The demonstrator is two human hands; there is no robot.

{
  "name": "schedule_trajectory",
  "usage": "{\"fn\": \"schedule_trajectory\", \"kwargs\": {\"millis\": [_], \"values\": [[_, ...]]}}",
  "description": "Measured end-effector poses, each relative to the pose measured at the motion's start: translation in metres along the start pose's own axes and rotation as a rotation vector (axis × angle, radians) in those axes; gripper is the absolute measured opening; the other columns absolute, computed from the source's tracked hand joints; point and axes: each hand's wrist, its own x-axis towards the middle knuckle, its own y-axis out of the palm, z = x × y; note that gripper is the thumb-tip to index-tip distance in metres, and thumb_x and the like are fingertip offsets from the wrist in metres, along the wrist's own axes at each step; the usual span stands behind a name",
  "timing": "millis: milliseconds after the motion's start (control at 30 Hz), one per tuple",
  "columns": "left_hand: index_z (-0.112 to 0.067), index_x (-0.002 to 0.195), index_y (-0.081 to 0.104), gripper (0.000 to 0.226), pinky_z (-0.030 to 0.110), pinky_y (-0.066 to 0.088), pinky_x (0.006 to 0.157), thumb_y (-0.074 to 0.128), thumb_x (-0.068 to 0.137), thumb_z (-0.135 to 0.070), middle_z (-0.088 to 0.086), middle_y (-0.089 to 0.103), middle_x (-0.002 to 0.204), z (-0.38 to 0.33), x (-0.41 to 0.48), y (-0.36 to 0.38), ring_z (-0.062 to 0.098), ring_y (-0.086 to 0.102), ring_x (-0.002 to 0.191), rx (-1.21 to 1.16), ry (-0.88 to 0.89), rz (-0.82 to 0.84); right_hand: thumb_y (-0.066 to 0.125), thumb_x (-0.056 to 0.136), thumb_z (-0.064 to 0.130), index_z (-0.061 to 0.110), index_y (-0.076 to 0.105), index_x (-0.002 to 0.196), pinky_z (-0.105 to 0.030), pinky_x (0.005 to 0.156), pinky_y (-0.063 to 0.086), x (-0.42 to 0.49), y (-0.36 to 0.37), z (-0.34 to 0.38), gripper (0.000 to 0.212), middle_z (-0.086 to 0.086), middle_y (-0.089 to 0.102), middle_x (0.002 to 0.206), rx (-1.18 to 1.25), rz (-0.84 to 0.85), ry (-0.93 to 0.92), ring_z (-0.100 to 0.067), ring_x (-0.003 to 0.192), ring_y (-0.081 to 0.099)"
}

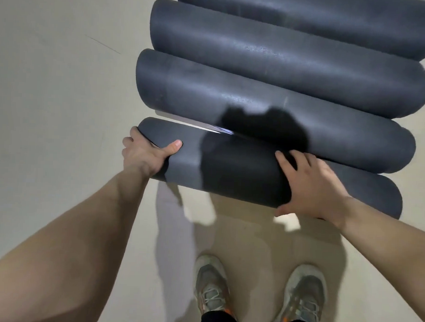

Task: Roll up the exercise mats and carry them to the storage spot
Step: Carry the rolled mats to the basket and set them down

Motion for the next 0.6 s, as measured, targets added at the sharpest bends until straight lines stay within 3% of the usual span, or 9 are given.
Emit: {"fn": "schedule_trajectory", "kwargs": {"millis": [100,167,200,233,300,400,467,533,600], "values": [[-0.016,0.158,0.019,0.119,0.048,0.035,0.11,0.078,0.07,-0.07,0.013,0.035,0.149,0.006,-0.015,0.01,0.038,0.035,0.136,-0.095,-0.008,-0.173,0.07,0.047,0.089,0.022,-0.009,0.16,-0.047,0.115,0.034,0.026,-0.006,0.022,0.153,-0.013,0.023,0.158,-0.028,0.046,-0.002,-0.035,0.138,0.036],[-0.016,0.16,0.015,0.119,0.045,0.036,0.109,0.076,0.073,-0.069,0.013,0.033,0.152,0.02,-0.034,0.025,0.036,0.038,0.137,-0.348,-0.186,-0.317,0.071,0.043,0.086,0.025,-0.002,0.16,-0.046,0.113,0.038,0.031,-0.006,0.021,0.151,-0.01,0.029,0.155,0.001,0.053,0.012,-0.033,0.134,0.04],[-0.014,0.16,0.014,0.117,0.043,0.036,0.11,0.075,0.075,-0.069,0.013,0.035,0.152,0.03,-0.046,0.037,0.033,0.041,0.138,-0.507,-0.293,-0.313,0.072,0.041,0.084,0.026,0.001,0.16,-0.045,0.112,0.04,0.032,-0.008,0.019,0.149,-0.008,0.032,0.153,0.029,0.057,0.016,-0.033,0.132,0.042],[-0.013,0.16,0.014,0.116,0.04,0.037,0.113,0.074,0.077,-0.068,0.011,0.042,0.149,0.04,-0.059,0.052,0.029,0.046,0.137,-0.656,-0.374,-0.236,0.074,0.04,0.082,0.028,0.004,0.159,-0.043,0.11,0.042,0.034,-0.01,0.019,0.149,-0.005,0.036,0.151,0.062,0.068,0.021,-0.033,0.13,0.044],[-0.014,0.158,0.017,0.12,0.043,0.039,0.116,0.072,0.071,-0.076,0.007,0.056,0.136,0.05,-0.089,0.084,0.027,0.054,0.13,-0.811,-0.444,0.089,0.077,0.037,0.082,0.03,0.009,0.159,-0.041,0.105,0.045,0.041,-0.019,0.022,0.149,-0.002,0.044,0.146,0.133,0.117,0.011,-0.032,0.127,0.049],[-0.024,0.153,0.028,0.132,0.046,0.04,0.114,0.063,0.048,-0.095,-0.003,0.052,0.143,0.041,-0.121,0.113,0.022,0.051,0.132,-0.974,-0.486,0.414,0.084,0.039,0.078,0.03,0.025,0.154,-0.038,0.095,0.05,0.055,-0.022,0.046,0.138,0.002,0.06,0.131,0.286,0.181,-0.033,-0.028,0.118,0.06],[-0.027,0.137,0.047,0.117,0.042,0.039,0.112,0.062,0.046,-0.099,-0.009,0.059,0.135,0.036,-0.124,0.115,0.017,0.054,0.127,-1.154,-0.545,0.414,0.09,0.042,0.071,0.03,0.029,0.149,-0.038,0.093,0.051,0.059,-0.014,0.072,0.13,0.002,0.061,0.126,0.419,0.239,-0.053,-0.027,0.114,0.061],[-0.031,0.12,0.054,0.087,0.039,0.039,0.113,0.058,0.055,-0.089,-0.011,0.063,0.122,0.042,-0.121,0.107,0.015,0.057,0.118,-1.238,-0.538,0.371,0.091,0.044,0.07,0.03,0.016,0.154,-0.043,0.1,0.049,0.058,-0.001,0.096,0.14,-0.003,0.052,0.14,0.52,0.259,-0.046,-0.031,0.123,0.057],[-0.033,0.12,0.053,0.071,0.038,0.042,0.111,0.054,0.067,-0.08,-0.014,0.063,0.116,0.053,-0.118,0.099,0.016,0.059,0.116,-1.27,-0.483,0.371,0.089,0.045,0.072,0.037,-0.002,0.158,-0.049,0.11,0.044,0.053,0.009,0.114,0.15,-0.005,0.037,0.156,0.618,0.199,-0.03,-0.033,0.135,0.048]]}}
